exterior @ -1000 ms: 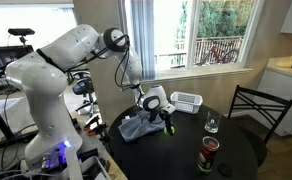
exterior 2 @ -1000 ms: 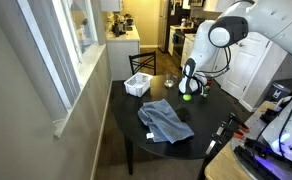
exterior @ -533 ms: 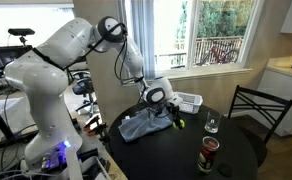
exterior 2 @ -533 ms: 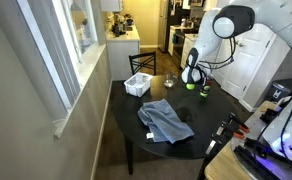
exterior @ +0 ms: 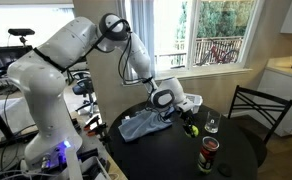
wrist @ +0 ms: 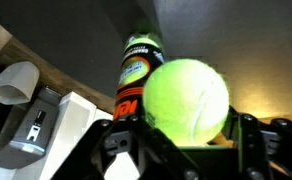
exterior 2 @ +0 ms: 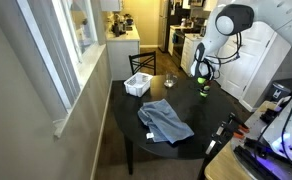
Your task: Put the tennis ball into the cylinder
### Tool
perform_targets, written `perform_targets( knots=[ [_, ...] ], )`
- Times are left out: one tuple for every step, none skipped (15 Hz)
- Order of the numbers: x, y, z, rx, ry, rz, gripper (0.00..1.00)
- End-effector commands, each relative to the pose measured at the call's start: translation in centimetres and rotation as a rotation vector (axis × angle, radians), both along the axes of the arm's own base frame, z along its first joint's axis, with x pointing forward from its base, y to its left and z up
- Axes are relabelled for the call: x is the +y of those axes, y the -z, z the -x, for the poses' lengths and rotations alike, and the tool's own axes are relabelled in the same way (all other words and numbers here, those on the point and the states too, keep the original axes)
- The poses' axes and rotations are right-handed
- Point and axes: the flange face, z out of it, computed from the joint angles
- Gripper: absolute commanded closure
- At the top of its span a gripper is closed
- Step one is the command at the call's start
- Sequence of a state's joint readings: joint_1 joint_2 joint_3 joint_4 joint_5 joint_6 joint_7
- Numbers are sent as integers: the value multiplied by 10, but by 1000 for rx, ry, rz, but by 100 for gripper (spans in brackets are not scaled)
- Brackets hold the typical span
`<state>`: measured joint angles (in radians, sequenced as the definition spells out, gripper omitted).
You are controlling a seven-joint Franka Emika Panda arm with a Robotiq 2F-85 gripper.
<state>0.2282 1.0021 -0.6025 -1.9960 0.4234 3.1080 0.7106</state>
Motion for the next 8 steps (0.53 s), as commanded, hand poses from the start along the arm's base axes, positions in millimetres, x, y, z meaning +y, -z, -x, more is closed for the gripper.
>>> perform_targets(
  knots=[
    [-46,-27,24,-68,112,15,58],
    [-57,-33,27,-85,129,23,58],
    [-63,-40,28,-99,136,20,58],
    [-65,-47,28,-115,132,21,58],
    [-64,-52,27,-132,125,23,58],
    [-62,-57,25,-145,114,23,58],
    [-58,-60,23,-156,108,23,58],
    [-55,-62,20,-164,100,20,58]
  ],
)
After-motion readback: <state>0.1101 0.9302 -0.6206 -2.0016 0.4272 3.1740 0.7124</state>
